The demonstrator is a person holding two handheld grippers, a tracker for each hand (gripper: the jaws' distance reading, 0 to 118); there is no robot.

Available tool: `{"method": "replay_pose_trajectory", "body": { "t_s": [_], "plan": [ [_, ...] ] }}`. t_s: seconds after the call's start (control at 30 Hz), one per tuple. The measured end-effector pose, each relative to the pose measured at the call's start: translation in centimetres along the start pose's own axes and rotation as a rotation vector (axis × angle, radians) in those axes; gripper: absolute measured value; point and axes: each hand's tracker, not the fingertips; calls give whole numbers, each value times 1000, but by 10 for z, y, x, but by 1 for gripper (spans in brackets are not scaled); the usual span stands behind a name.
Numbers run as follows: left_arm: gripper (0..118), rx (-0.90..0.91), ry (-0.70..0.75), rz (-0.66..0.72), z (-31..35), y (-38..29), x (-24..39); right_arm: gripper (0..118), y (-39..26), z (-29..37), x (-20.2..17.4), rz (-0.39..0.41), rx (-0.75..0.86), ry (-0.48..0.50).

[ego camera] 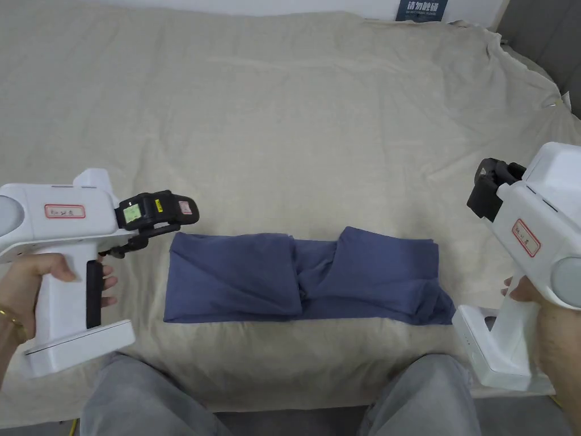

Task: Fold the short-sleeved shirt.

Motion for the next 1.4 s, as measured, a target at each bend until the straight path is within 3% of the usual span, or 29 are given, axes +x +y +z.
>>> {"method": "replay_pose_trajectory", "body": {
  "t_s": [0.3, 0.4, 0.6, 0.63, 0.73, 0.8, 0.9, 1.03, 1.23, 1.4],
  "plan": [
    [113, -229, -20, 116, -31, -29, -39, 0, -5, -9, -9, 20, -33, -11],
    [106, -238, -29, 123, -40, -34, -45, 0, -10, -14, -8, 34, -44, -16],
    [104, -212, -134, 212, -46, -28, -57, 0, -13, -16, -10, 47, -69, -28],
    [101, -217, -144, 217, -49, -27, -57, 0, -14, -17, -10, 51, -72, -31],
    [79, -243, -165, 195, -56, -23, -56, 0, -16, -17, -10, 57, -79, -38],
    [56, -283, -150, 165, -61, -22, -54, 0, -16, -19, -10, 56, -84, -42],
    [50, -306, -119, 146, -67, -21, -52, 0, -17, -20, -9, 47, -88, -47],
    [17, -300, -36, 56, -72, -25, -41, 0, -19, -22, -11, 49, -97, -40],
    [11, -276, 169, -43, -67, -26, -3, 0, -21, -23, -12, 49, -103, -19],
    [9, -230, 184, -50, -44, -16, 15, 0, -21, -20, -12, 38, -92, 2]
  ]
}}
